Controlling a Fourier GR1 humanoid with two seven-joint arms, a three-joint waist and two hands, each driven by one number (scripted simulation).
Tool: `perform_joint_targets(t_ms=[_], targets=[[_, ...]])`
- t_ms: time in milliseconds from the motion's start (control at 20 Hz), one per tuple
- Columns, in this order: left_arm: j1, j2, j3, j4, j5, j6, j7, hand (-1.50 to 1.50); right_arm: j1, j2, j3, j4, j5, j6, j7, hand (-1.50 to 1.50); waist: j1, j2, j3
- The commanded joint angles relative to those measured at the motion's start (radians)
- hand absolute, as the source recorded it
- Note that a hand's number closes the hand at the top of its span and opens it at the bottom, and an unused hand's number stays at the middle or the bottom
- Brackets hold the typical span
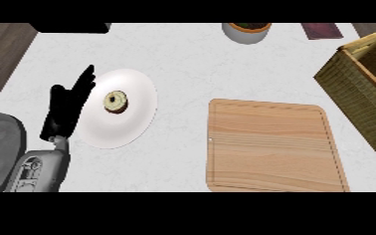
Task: Pick the squash from the cutting board and place it in the basket
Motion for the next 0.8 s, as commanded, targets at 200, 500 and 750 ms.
perform_joint_targets(t_ms=[200, 500, 750], targets=[[-0.019, -0.030, -0.007, 0.046, -0.019, 0.018, -0.028, 0.00, 0.036, 0.003, 0.074, 0.261, 0.129, -0.174, -0.276, 1.50, 0.003, 0.001, 0.000], [0.003, -0.010, 0.000, -0.022, -0.004, -0.003, 0.018, 0.00, 0.027, 0.066, 0.007, 0.419, 0.058, -0.117, -0.224, -1.50, 0.004, -0.001, 0.000], [0.028, -0.021, -0.003, -0.013, -0.016, 0.003, 0.004, 0.00, -0.028, 0.081, -0.022, 0.509, 0.043, -0.160, -0.278, -1.50, 0.002, -0.001, 0.000]])
